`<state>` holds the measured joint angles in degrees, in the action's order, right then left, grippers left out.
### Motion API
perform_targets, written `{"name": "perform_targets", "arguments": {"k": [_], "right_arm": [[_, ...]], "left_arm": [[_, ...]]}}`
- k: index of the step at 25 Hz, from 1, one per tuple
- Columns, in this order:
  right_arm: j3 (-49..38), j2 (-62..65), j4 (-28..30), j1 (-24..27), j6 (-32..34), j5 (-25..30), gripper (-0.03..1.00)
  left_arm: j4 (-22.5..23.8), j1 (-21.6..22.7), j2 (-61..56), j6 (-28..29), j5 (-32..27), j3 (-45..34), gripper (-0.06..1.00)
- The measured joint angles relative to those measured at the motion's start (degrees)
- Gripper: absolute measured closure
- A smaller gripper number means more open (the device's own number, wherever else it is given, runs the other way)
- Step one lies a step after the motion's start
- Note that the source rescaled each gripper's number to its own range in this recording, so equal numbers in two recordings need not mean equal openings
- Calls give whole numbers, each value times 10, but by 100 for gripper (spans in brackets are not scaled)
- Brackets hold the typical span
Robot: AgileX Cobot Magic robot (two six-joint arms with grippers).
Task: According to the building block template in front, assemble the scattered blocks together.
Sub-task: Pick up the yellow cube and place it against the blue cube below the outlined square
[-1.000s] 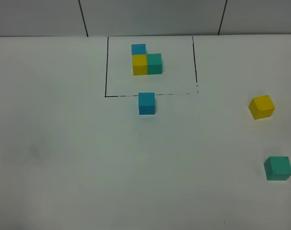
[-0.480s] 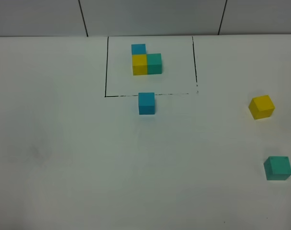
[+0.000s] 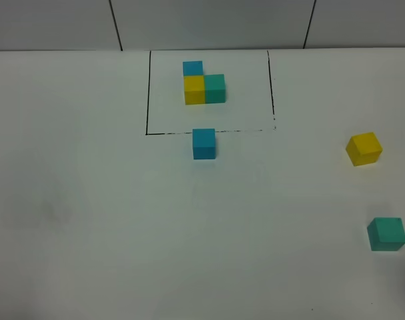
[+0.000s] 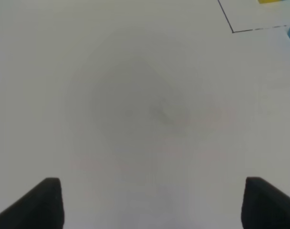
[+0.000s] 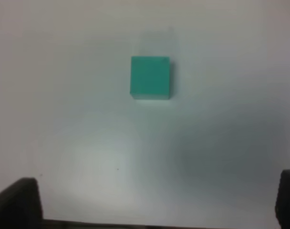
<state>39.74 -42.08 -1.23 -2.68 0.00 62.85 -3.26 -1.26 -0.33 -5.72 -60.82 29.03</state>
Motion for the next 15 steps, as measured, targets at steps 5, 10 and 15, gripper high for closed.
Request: {"name": "perform_targets", "arguments": {"k": [5,10,15], "right_arm": [[5,-81,1,0,-19,-72,-3],[31,-194,12,0,-59,-127,-3],[93,-324,-5,0,-123,-152,-3]], "left_arm": [[0,0,0,0,0,0,7],[0,0,0,0,0,0,7],[0,0,0,0,0,0,7]]}}
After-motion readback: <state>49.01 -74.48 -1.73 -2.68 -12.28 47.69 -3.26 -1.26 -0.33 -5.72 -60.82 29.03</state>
